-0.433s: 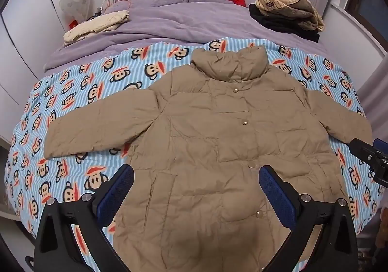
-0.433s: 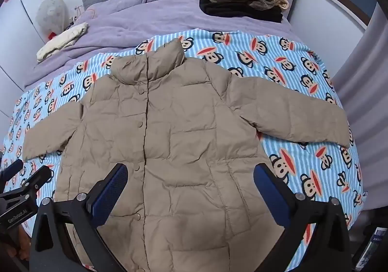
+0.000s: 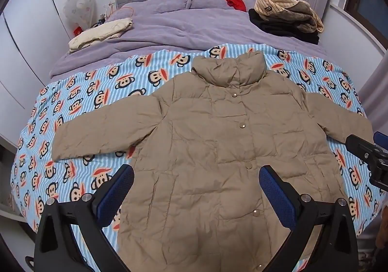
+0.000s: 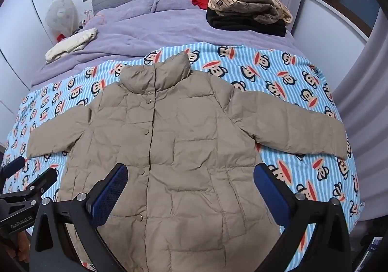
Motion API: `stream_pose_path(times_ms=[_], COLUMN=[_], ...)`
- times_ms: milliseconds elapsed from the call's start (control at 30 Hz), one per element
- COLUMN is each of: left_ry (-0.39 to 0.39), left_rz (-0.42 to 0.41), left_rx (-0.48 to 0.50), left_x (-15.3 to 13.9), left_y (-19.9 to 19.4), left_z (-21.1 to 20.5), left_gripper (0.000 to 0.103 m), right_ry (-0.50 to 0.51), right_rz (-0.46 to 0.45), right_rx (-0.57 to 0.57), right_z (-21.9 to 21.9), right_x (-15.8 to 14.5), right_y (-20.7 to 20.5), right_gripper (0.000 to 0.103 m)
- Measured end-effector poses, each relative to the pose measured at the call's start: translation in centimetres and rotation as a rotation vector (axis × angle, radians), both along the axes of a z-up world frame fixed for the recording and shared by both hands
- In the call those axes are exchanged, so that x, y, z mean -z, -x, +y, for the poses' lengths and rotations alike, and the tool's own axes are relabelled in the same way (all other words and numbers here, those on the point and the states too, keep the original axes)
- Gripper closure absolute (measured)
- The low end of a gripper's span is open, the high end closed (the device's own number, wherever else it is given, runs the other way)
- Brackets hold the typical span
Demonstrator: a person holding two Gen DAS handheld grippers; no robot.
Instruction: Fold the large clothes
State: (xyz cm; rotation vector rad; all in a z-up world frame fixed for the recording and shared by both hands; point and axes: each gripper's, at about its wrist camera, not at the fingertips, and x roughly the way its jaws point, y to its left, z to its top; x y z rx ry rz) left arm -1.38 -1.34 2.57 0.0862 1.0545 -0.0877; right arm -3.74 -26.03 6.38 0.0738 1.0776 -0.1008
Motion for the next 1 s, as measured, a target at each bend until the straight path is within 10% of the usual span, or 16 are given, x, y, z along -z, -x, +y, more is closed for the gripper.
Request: stream_pose_path(times_ms=[1000], left_ry=[0.000], left_rz=[0.005], left_rx=[-0.033], left_x=[0.26], left_y=[-0.06], left_z=[0.51], left_gripper=[0.000], right_ry=[0.008], right_rz=[0.004], right_rx=[-0.018], right_z=[0.76], right_x=[-0.12], right_y=[-0.46], right_gripper=[0.000])
